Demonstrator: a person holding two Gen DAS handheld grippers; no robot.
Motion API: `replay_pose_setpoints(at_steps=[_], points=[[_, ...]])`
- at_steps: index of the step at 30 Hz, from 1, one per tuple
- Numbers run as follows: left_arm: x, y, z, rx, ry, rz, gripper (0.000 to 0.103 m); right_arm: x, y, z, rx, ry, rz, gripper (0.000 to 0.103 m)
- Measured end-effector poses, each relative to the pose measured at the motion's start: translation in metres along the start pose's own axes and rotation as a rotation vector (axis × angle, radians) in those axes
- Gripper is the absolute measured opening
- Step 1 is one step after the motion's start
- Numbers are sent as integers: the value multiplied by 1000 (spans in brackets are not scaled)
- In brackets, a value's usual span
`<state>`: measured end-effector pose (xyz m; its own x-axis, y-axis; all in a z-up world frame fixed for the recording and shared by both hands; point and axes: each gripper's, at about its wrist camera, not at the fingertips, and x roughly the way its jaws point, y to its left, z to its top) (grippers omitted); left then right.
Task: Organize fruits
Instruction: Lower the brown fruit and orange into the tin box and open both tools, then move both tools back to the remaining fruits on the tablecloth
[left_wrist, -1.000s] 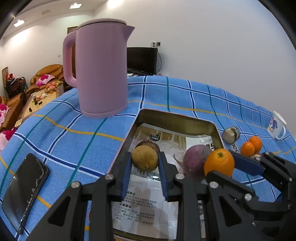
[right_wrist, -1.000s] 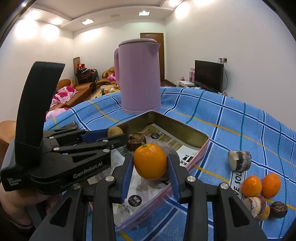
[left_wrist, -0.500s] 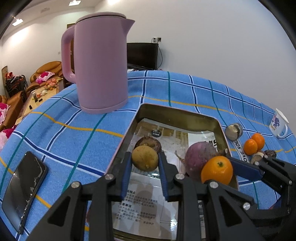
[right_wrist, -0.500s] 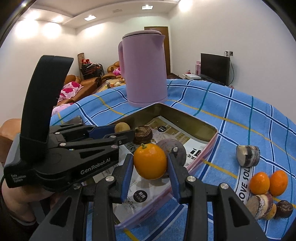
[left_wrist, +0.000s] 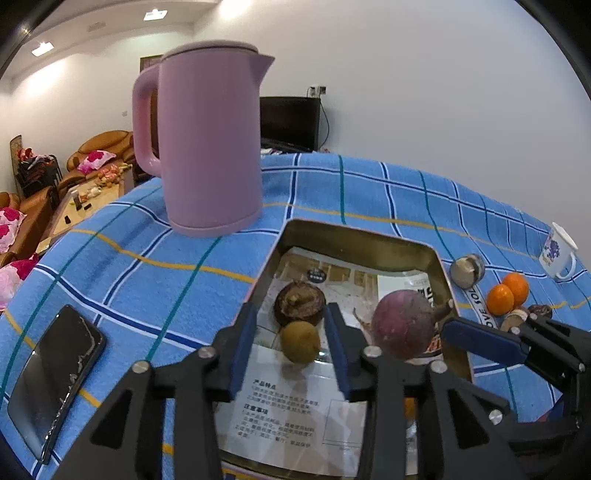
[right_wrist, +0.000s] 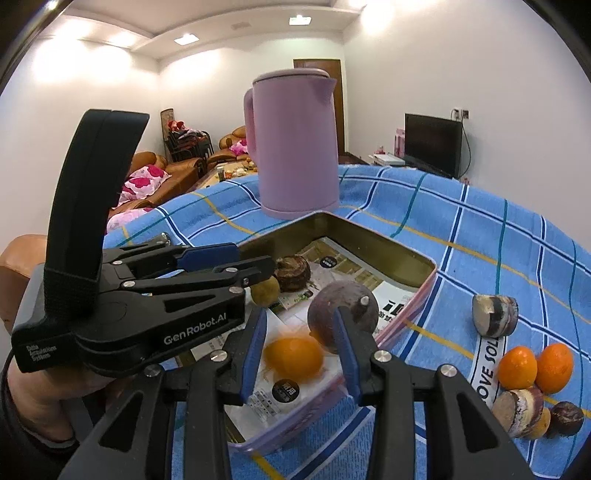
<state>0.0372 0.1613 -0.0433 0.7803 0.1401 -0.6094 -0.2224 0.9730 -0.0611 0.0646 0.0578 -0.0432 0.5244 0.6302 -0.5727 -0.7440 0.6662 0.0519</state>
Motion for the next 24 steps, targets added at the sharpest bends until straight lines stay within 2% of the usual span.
replay_pose_setpoints(at_steps=[3, 7, 9, 11, 16, 24], points=[[-1, 1, 0, -5, -1, -2, 44, -1, 1, 0, -4, -7, -3, 41], [-3, 2, -1, -18, -8, -7, 48, -5, -1, -1, 5, -27, -25, 47], [-7, -1, -2, -20, -19, 1, 53, -9, -2, -2, 13, -41, -45, 51], [-10, -6, -2, -7, -33, 14, 66, -15, -6, -4, 15, -52, -69, 53], [-21, -28, -1, 20, -57, -21, 69, -39, -27, -14, 23, -67, -160, 53], [-32, -83, 4, 100, -72, -104, 74, -88, -81, -35, 118, -104, -328, 53]])
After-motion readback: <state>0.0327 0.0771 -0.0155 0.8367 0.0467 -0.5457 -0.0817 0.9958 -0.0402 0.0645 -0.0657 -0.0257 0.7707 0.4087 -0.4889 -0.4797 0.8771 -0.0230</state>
